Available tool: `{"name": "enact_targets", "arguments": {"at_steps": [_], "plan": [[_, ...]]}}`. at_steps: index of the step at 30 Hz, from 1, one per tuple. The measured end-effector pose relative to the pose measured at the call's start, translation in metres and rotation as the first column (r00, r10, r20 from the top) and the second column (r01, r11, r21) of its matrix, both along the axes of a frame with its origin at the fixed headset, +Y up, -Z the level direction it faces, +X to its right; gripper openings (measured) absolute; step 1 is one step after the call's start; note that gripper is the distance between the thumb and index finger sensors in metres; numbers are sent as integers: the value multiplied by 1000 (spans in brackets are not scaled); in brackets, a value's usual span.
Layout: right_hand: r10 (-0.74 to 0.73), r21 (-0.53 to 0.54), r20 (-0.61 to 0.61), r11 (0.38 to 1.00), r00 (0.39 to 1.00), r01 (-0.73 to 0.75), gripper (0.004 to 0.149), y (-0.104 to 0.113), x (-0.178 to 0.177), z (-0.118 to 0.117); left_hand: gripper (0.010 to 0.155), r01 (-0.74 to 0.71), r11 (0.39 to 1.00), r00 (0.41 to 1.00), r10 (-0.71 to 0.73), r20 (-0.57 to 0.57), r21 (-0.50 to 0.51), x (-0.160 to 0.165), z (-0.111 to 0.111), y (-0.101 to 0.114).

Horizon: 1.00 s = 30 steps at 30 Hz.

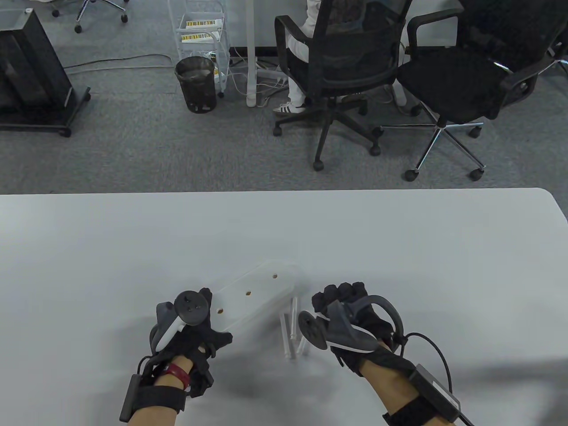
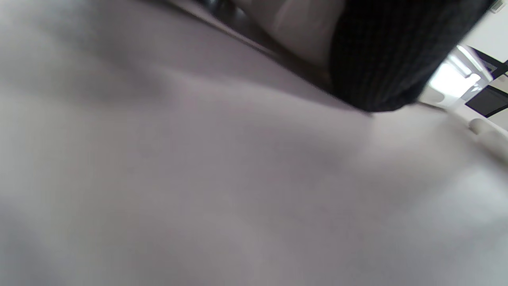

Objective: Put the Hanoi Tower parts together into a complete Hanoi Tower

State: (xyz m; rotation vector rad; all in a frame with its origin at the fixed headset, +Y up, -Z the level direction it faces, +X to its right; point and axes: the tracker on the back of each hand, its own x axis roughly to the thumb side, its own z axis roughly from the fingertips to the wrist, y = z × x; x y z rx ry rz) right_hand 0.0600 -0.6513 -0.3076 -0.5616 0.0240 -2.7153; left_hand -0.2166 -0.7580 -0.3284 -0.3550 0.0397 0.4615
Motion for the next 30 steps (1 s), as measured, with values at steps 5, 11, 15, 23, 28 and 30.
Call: {"name": "enact_targets", "arguments": {"at_steps": [5,11,15,23,28,30], "plan": [[-72,-129,236,986,969,105,51,-14,-16,-33,116,-4,1000,1000,4,2,0,-1,-1,-1],[-34,-211,466,966,884,149,49,-35,-24,-66,116,-5,1000,1000,5,2,-2,-1,-1,-2],[46,-267,561,955,827,128,50,-53,-30,-77,116,-6,1000,1000,6,2,-8,-1,-2,-2],[78,-294,640,944,764,151,55,-82,-26,-86,116,-6,1000,1000,6,3,-7,-1,-2,-4],[84,-288,656,946,750,146,57,-93,-32,-89,116,-6,1000,1000,6,3,-6,-2,-3,-5],[96,-287,661,949,744,132,56,-95,-34,-90,116,-6,1000,1000,6,3,-6,-2,-3,-5]]}}
